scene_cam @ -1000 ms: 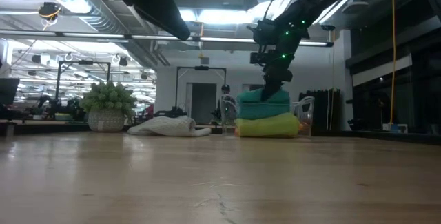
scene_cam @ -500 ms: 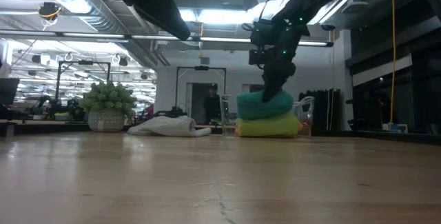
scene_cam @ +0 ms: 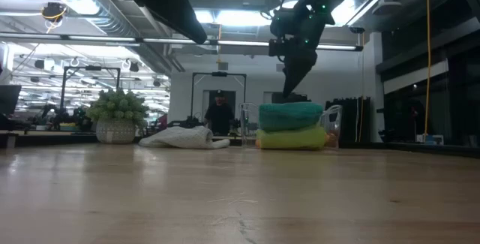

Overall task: Fold microfiber towels
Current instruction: Put the blue microfiber cloth into the transparent bin

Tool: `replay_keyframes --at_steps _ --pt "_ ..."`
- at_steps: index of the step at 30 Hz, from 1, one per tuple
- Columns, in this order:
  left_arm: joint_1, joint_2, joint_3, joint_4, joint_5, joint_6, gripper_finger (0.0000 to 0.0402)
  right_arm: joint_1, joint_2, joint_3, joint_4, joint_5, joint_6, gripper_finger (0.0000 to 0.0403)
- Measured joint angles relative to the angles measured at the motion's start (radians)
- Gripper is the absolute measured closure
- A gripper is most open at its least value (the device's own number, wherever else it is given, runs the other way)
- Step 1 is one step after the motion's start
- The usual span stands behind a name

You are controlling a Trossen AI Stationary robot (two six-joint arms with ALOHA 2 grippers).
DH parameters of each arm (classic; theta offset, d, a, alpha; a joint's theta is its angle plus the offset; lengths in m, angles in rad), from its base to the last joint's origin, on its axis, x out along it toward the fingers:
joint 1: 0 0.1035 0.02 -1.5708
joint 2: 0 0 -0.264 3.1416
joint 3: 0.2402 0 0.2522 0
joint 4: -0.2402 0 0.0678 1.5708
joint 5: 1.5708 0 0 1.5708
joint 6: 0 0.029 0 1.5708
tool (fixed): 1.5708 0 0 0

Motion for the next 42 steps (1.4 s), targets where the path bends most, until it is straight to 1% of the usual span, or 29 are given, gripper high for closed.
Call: replay_keyframes --at_steps 3,5,8,10,11,14,20,23,33,37,42 --pt "0.000 0.000 0.000 0.000 0.000 0.000 0.0292 -0.002 0.000 0.004 0.034 0.001 0.052 0.0177" --pt "0.000 0.000 0.000 0.000 0.000 0.000 0.0292 -0.003 0.000 -0.004 0.064 0.001 0.189 0.0177" --pt "0.000 0.000 0.000 0.000 0.000 0.000 0.0292 -0.004 0.016 -0.005 0.065 0.004 0.408 0.0177" --pt "0.000 0.000 0.000 0.000 0.000 0.000 0.0292 -0.004 0.030 -0.007 0.065 0.023 0.504 0.0177" --pt "0.000 0.000 0.000 0.000 0.000 0.000 0.0292 -0.004 0.035 -0.007 0.064 0.046 0.524 0.0177" --pt "0.000 0.000 0.000 0.000 0.000 -0.001 0.0292 0.007 0.058 -0.007 0.062 0.105 0.567 0.0177" --pt "0.000 0.000 0.000 0.000 0.000 -0.001 0.0292 0.016 0.135 -0.007 0.040 0.106 0.649 0.0177" --pt "0.000 0.000 0.000 0.000 0.000 -0.001 0.0292 0.015 0.177 -0.008 0.046 0.108 0.655 0.0177" --pt "0.000 0.000 0.000 0.000 0.000 -0.001 0.0292 0.015 0.210 0.000 0.042 0.108 0.672 0.0177" --pt "0.000 0.000 0.000 0.000 0.000 -0.001 0.0292 0.009 0.210 0.075 -0.032 0.108 0.671 0.0177" --pt "0.000 0.000 0.000 -0.001 0.000 -0.002 0.0292 0.004 0.210 0.236 -0.197 0.110 0.612 0.0177"
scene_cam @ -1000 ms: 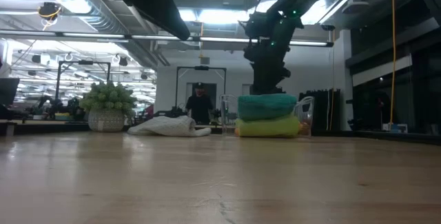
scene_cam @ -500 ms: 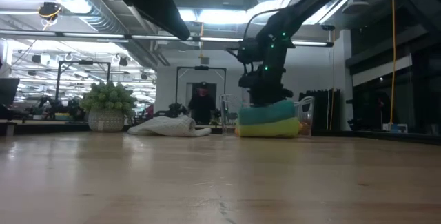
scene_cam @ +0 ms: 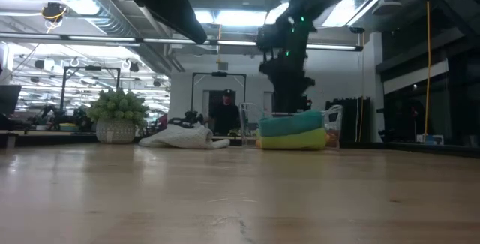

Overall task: Fold microfiber towels
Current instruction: Put the blue microfiber cloth into the transparent bin

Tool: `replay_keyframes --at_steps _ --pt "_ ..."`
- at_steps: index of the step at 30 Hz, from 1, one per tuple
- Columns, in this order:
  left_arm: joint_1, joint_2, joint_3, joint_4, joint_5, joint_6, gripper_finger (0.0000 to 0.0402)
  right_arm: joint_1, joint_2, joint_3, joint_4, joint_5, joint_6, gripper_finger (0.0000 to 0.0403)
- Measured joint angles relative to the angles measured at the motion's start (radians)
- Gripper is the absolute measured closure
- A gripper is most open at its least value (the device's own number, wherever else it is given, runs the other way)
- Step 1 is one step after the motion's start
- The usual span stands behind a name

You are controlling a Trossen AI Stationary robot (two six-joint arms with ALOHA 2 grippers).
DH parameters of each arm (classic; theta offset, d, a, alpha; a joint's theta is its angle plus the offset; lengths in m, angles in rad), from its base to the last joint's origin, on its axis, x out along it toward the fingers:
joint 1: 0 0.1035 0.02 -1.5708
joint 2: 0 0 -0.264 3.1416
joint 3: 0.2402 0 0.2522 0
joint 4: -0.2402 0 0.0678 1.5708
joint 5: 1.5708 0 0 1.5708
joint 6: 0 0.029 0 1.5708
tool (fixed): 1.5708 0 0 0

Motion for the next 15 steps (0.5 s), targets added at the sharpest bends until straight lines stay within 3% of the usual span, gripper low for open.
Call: replay_keyframes --at_steps 7,13,15 --pt "0.000 0.000 0.000 -0.024 0.000 0.000 0.0292 0.001 -0.002 0.189 -0.283 0.053 -0.088 0.0177" --pt "0.000 0.000 0.000 -0.026 0.000 0.000 0.0292 -0.014 -0.003 0.174 -0.300 0.184 -0.121 0.0177" --pt "0.000 0.000 0.000 -0.027 0.000 0.000 0.0292 -0.031 -0.002 0.138 -0.300 0.174 -0.122 0.0177"
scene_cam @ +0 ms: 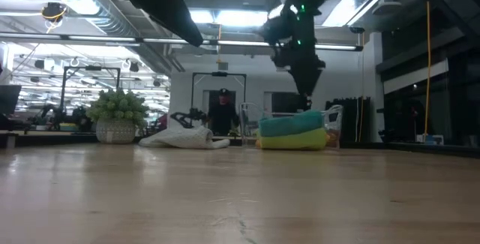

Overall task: Fold microfiber towels
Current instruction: Put the blue microfiber cloth into the transparent bin, then fold the gray microfiber cloth

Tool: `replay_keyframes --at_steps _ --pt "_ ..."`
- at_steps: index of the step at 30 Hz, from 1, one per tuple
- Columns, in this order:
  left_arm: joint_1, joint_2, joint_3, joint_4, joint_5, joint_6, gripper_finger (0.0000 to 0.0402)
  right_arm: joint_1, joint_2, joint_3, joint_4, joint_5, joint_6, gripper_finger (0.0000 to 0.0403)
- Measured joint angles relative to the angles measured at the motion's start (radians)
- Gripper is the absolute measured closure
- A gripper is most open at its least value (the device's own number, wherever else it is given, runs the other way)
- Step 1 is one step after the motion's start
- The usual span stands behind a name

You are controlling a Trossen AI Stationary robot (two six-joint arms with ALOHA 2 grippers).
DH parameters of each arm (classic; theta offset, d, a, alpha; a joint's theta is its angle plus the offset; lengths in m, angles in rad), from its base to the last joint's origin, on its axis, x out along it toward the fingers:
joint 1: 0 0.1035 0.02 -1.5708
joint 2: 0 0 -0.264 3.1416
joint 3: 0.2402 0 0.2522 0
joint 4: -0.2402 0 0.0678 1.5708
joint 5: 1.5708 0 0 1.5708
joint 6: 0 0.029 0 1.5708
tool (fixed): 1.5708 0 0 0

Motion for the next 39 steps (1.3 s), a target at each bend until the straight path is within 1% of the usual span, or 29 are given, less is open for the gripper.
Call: replay_keyframes --at_steps 2,5,12,17,21,24,26,32,34,37,39 --pt "0.000 0.000 0.000 0.000 0.000 0.000 0.0292 -0.015 0.000 -0.048 0.017 -0.023 -0.014 0.0177" --pt "0.000 0.000 0.000 0.000 0.000 0.000 0.0292 -0.028 0.000 -0.140 0.083 -0.023 -0.027 0.0177" --pt "0.000 0.000 0.000 0.001 0.000 0.000 0.0292 -0.036 0.000 -0.348 0.373 -0.021 -0.045 0.0177" --pt "0.000 0.000 0.000 0.002 0.000 0.000 0.0292 -0.036 0.000 -0.377 0.374 -0.015 -0.073 0.0177" --pt "0.000 0.000 0.000 0.002 0.000 0.000 0.0292 -0.035 0.000 -0.324 0.330 0.053 -0.079 0.0177" --pt "0.000 0.000 0.000 0.002 0.000 0.000 0.0292 -0.036 0.001 -0.245 0.291 0.094 -0.074 0.0177" --pt "0.000 0.000 0.000 0.003 0.000 0.000 0.0292 -0.036 0.001 -0.177 0.256 0.094 -0.075 0.0177" --pt "0.002 0.000 0.000 0.008 -0.001 0.000 0.0292 -0.035 0.001 0.033 0.073 0.093 -0.076 0.0177" --pt "0.003 0.000 0.000 0.018 -0.001 -0.015 0.0292 -0.032 0.001 0.087 0.015 0.074 -0.081 0.0177" --pt "0.003 0.000 0.000 0.086 -0.001 -0.050 0.0292 -0.032 0.001 0.151 -0.120 0.032 -0.131 0.0177" --pt "0.007 0.000 0.000 0.136 -0.003 -0.053 0.0292 -0.032 0.001 0.185 -0.181 0.023 -0.135 0.0177"
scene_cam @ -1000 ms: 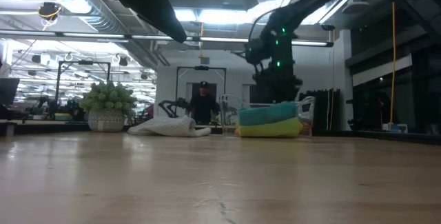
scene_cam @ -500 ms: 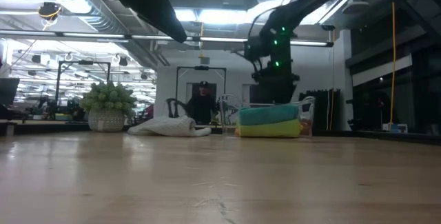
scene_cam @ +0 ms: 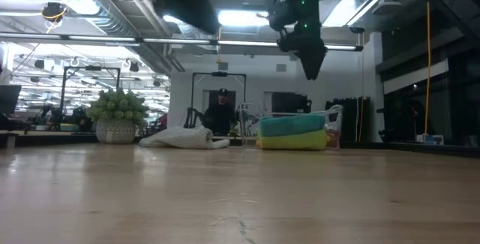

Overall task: Fold microfiber towels
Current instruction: Fold the gray microfiber cloth

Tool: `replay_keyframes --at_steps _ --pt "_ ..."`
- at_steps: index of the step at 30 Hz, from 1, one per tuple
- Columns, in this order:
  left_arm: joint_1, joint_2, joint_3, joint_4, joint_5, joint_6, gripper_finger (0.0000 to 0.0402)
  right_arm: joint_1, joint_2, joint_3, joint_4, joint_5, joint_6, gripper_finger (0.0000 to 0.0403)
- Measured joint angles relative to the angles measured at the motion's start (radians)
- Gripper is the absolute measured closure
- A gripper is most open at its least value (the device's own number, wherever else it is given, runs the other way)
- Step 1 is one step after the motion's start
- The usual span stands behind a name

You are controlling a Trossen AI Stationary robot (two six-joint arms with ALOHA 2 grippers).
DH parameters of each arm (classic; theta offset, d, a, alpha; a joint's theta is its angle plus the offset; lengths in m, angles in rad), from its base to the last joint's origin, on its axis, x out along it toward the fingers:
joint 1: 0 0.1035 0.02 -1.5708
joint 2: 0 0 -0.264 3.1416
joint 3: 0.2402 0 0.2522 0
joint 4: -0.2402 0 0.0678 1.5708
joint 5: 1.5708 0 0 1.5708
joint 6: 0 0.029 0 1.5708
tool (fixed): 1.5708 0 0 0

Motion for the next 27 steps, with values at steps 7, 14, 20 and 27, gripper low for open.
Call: replay_keyframes --at_steps 7,14,20,27 --pt "0.001 0.000 0.000 0.046 -0.003 -0.001 0.0292 0.000 -0.063 0.008 -0.003 -0.026 0.004 0.0177" --pt "0.002 -0.008 0.001 -0.042 -0.121 -0.025 0.0294 0.023 -0.179 0.008 -0.005 -0.086 0.033 0.0177" --pt "0.038 -0.156 0.000 -0.560 -0.312 -0.413 0.0302 0.078 -0.253 0.008 -0.005 -0.087 0.060 0.0177" --pt "0.221 -0.270 -0.190 -0.479 -0.185 -0.525 0.0301 0.165 -0.311 0.007 -0.005 -0.089 0.057 0.0177"
